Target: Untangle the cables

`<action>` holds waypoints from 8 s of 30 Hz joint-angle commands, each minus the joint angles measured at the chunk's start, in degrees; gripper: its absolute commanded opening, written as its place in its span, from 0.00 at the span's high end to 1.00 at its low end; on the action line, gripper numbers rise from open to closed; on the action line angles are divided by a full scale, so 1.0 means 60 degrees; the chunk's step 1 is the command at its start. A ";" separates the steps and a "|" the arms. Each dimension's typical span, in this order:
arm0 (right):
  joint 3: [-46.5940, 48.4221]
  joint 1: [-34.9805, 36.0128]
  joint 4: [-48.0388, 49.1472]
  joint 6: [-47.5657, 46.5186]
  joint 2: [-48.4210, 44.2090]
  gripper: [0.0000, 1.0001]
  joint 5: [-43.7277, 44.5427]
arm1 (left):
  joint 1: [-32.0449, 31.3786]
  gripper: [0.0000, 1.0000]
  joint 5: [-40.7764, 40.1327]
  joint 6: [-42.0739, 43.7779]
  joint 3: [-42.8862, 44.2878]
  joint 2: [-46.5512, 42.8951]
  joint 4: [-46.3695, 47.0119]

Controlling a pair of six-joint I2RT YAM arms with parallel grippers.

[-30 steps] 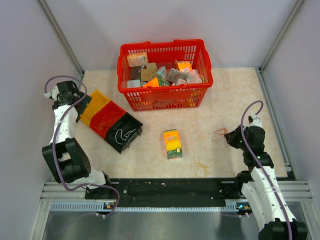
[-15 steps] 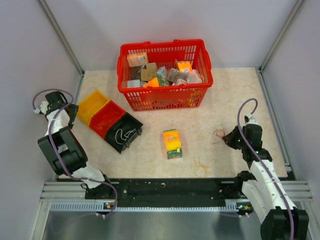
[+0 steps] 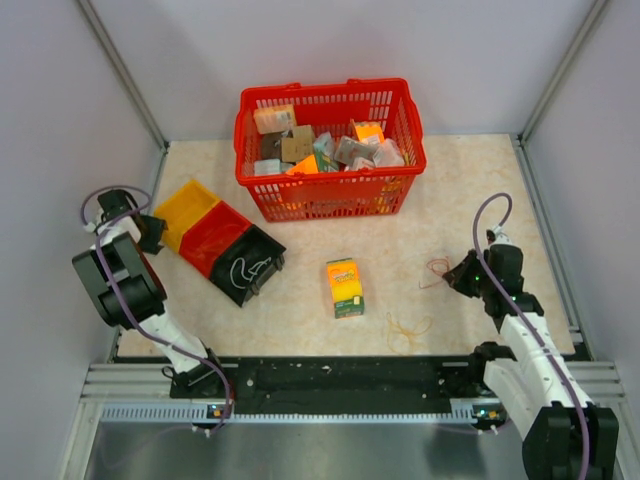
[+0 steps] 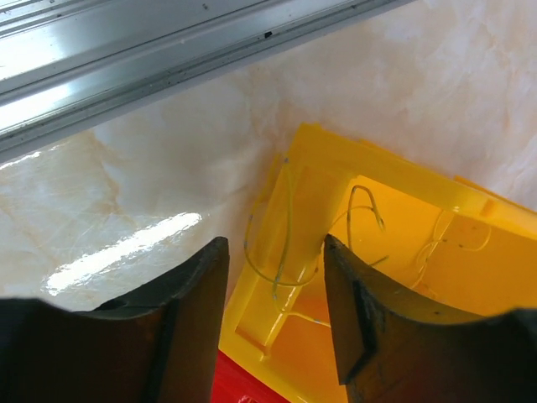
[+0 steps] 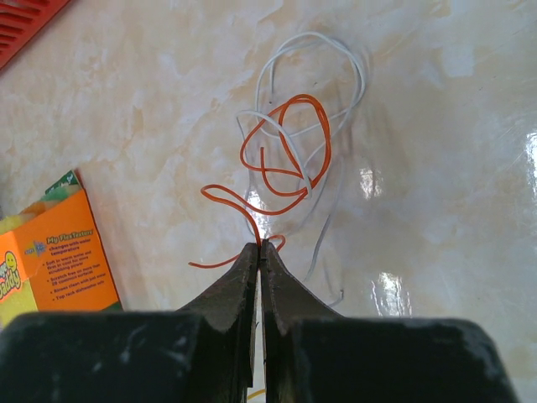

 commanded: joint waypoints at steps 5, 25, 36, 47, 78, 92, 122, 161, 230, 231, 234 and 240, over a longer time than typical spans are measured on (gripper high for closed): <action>0.0394 0.0085 0.0115 -0.0108 -0.0212 1.00 -0.0131 | 0.0026 0.52 -0.0344 -0.0045 0.0114 -0.0750 0.0121; 0.0335 0.0085 0.0159 -0.0093 -0.0314 1.00 -0.0145 | -0.0427 0.99 0.1352 0.0819 0.0525 -0.1394 0.0952; 0.0306 0.0085 0.0159 -0.0035 -0.0593 1.00 -0.0043 | -0.1248 1.00 0.3787 0.0528 0.1816 0.0611 0.1378; 0.0204 0.0085 0.0217 -0.0064 -0.0680 1.00 -0.0072 | -0.1044 1.00 0.1767 0.0776 0.0452 -0.0647 0.1161; 0.3835 0.0862 -0.1116 0.0799 -0.1164 1.00 -0.3586 | -0.9676 0.16 0.3906 0.3337 -0.2025 -0.8530 0.1803; 0.3984 0.0862 -0.1087 0.0507 -0.2013 1.00 -0.5110 | -1.5047 0.26 0.1751 0.5887 0.1036 -0.4444 0.2025; 0.3281 0.0862 -0.1086 0.0243 -0.2731 0.90 -0.5349 | -1.5267 1.00 0.2807 0.5375 0.2429 -0.2522 0.2259; 0.0775 0.0862 -0.1013 0.1064 -0.1823 0.33 -0.3192 | -0.8178 1.00 -0.5323 0.1977 -0.0282 -0.7973 -0.2589; 0.0012 0.1653 0.0687 0.1561 0.1416 0.80 -0.3456 | -1.5267 0.20 0.0095 0.2240 -0.0618 -0.4618 0.2420; 0.0187 0.1653 0.0541 0.1605 0.1226 0.88 -0.3471 | -1.5267 0.20 0.0154 0.2270 -0.0560 -0.4560 0.2420; 0.1211 0.1667 -0.0074 0.1621 0.0524 1.00 -0.3529 | -1.5281 0.18 0.0038 0.2226 -0.0267 -0.4311 0.2070; 0.3555 0.1667 -0.0823 0.1503 -0.0753 1.00 -0.3587 | -1.5281 0.13 0.0138 0.2211 -0.0105 -0.4412 0.1892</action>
